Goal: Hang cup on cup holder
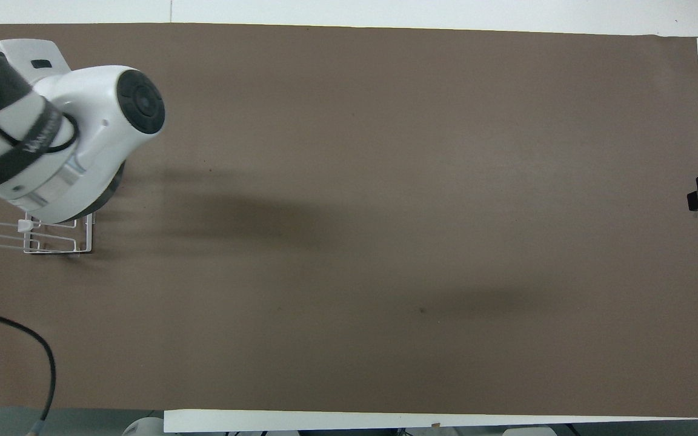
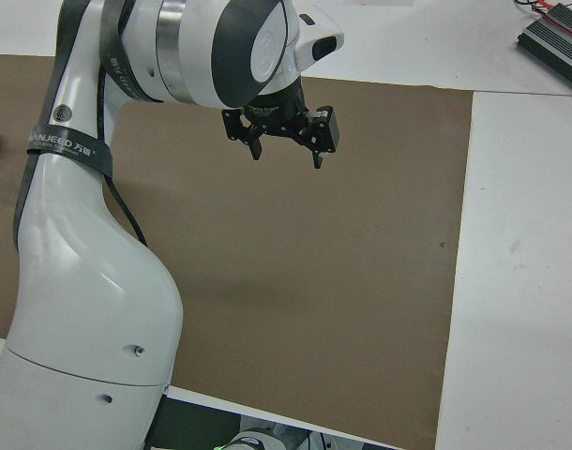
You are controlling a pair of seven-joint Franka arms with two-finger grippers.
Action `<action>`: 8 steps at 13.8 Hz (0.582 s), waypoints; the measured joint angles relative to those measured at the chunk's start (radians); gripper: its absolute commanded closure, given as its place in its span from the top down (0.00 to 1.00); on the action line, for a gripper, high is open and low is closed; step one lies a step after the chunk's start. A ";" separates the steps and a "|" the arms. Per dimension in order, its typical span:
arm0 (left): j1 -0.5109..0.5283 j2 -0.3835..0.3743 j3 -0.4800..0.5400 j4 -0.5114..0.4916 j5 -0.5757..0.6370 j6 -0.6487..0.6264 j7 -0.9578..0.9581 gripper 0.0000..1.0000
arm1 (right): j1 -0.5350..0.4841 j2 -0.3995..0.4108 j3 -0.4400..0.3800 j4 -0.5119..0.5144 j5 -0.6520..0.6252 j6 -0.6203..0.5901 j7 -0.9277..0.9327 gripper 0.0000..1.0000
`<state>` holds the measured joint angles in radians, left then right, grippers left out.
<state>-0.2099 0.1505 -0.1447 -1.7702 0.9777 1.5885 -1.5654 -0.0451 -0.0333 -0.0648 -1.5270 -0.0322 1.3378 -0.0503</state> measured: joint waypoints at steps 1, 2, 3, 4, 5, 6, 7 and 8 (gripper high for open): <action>0.024 -0.034 0.001 -0.005 -0.117 0.031 0.135 1.00 | 0.000 0.000 0.000 0.000 0.000 0.000 0.000 1.00; 0.048 -0.058 0.001 -0.008 -0.222 0.049 0.268 1.00 | 0.000 0.000 0.000 0.000 0.000 0.000 0.000 1.00; 0.076 -0.081 0.002 -0.009 -0.337 0.070 0.421 1.00 | 0.000 0.000 0.000 0.000 0.000 0.000 0.000 1.00; 0.103 -0.101 0.003 -0.009 -0.428 0.091 0.560 1.00 | 0.000 0.000 0.000 0.000 0.000 0.000 0.000 1.00; 0.127 -0.121 0.004 -0.010 -0.501 0.110 0.699 1.00 | 0.000 0.000 0.000 0.000 0.000 0.000 0.000 1.00; 0.142 -0.135 0.006 -0.010 -0.555 0.120 0.819 1.00 | 0.000 0.000 0.000 0.000 0.000 0.000 0.000 1.00; 0.150 -0.146 0.008 -0.009 -0.613 0.124 0.937 1.00 | 0.000 0.000 0.000 0.000 0.000 0.000 0.000 1.00; 0.154 -0.152 0.010 -0.006 -0.671 0.120 1.065 1.00 | 0.000 0.000 0.000 0.000 0.000 0.000 0.000 1.00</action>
<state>-0.0554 -0.0017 -0.1349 -1.7764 0.3066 1.7088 -0.5000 -0.0451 -0.0333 -0.0648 -1.5270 -0.0322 1.3378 -0.0503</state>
